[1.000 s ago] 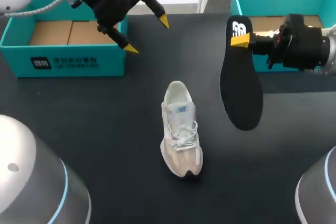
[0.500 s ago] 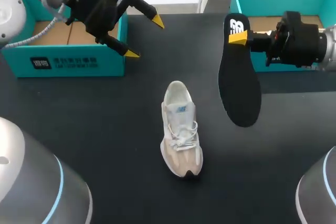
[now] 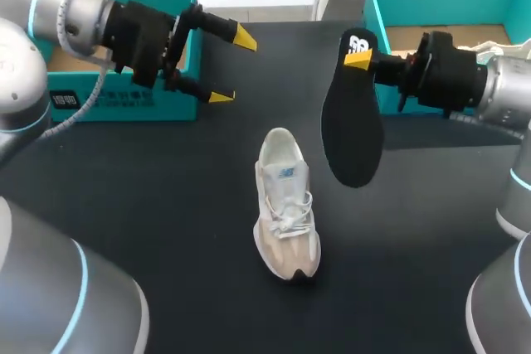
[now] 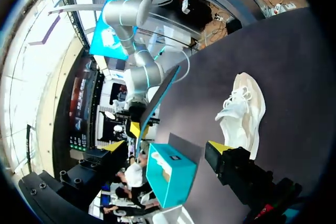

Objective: Take the shoe out of the shoebox, open the shoe tongue, remove and reinsert the insole, then place the shoe into the shoebox

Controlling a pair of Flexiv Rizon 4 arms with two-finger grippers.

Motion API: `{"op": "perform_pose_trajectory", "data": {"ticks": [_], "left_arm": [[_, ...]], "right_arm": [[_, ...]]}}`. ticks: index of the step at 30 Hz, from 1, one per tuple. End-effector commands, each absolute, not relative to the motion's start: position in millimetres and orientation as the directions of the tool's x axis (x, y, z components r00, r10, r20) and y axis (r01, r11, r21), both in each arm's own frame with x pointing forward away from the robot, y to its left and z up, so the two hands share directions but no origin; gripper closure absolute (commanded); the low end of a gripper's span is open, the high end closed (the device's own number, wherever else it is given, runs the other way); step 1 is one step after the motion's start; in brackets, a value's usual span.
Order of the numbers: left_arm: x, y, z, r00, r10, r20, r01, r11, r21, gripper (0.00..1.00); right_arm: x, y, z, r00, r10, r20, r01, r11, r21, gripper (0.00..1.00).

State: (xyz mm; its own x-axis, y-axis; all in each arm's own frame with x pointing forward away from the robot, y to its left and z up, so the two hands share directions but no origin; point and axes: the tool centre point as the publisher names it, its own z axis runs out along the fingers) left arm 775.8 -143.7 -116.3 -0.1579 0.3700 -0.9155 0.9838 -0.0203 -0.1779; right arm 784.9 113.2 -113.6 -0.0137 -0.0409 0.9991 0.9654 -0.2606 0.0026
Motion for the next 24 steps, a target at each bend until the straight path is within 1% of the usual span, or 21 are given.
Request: {"op": "perform_pose_trajectory", "data": {"ticks": [1, 6, 7, 9, 10, 13, 24], "left_arm": [[766, -143, -124, -0.104, -0.138, -0.985, 0.994, -0.053, -0.097, 0.00], [760, -144, -129, -0.069, -0.147, -0.987, 0.997, -0.027, -0.066, 0.00], [759, -144, -129, -0.054, -0.156, -0.986, 0.999, -0.015, -0.053, 0.00], [757, -144, -130, -0.052, -0.155, -0.986, 0.999, -0.014, -0.050, 0.00], [756, -145, -132, -0.062, -0.141, -0.988, 0.998, -0.014, -0.061, 0.00], [755, -147, -133, -0.095, -0.094, -0.991, 0.995, -0.015, -0.094, 0.00], [755, -147, -133, -0.095, -0.094, -0.991, 0.995, -0.015, -0.094, 0.00]], "right_arm": [[811, 130, -119, 0.011, -0.030, 0.999, 0.965, -0.261, -0.019, 1.00], [816, 135, -119, 0.053, -0.029, 0.998, 0.950, -0.306, -0.059, 1.00], [814, 137, -120, 0.076, -0.017, 0.997, 0.957, -0.281, -0.078, 1.00], [810, 142, -126, 0.124, -0.008, 0.992, 0.952, -0.280, -0.121, 1.00], [809, 147, -129, 0.130, -0.019, 0.991, 0.957, -0.260, -0.131, 1.00], [809, 147, -129, 0.130, -0.019, 0.991, 0.957, -0.260, -0.131, 1.00], [809, 147, -129, 0.130, -0.019, 0.991, 0.957, -0.260, -0.131, 1.00]]}}
